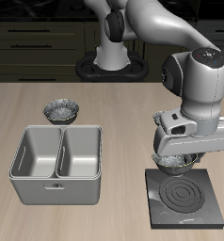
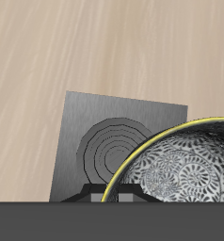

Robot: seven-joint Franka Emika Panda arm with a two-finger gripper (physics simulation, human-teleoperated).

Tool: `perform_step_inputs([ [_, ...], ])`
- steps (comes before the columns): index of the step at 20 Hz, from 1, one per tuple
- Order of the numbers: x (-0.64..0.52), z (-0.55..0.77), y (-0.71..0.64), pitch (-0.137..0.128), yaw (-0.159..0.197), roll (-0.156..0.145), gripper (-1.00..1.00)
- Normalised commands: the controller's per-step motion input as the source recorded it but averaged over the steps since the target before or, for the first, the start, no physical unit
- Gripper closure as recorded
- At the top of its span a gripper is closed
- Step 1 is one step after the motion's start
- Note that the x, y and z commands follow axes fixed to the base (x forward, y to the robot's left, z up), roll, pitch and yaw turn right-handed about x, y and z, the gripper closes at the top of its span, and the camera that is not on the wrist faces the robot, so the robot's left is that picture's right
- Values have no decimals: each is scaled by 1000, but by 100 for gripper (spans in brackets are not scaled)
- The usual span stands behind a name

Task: Place the medium-sized bowl on the flat stove

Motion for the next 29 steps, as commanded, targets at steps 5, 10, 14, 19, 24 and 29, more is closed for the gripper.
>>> perform_step_inputs([
  [5, 44, -242, 131, 26, 19, 13, 100],
  [10, 76, -404, 136, 38, 30, 17, 100],
  [14, 18, -54, -23, -17, 12, -19, 100],
  [19, -51, 98, -13, -30, -16, 14, -100],
  [24, -30, 115, -53, -56, -6, 7, -100],
  [29, -56, 41, -34, -5, -10, 15, -100],
])
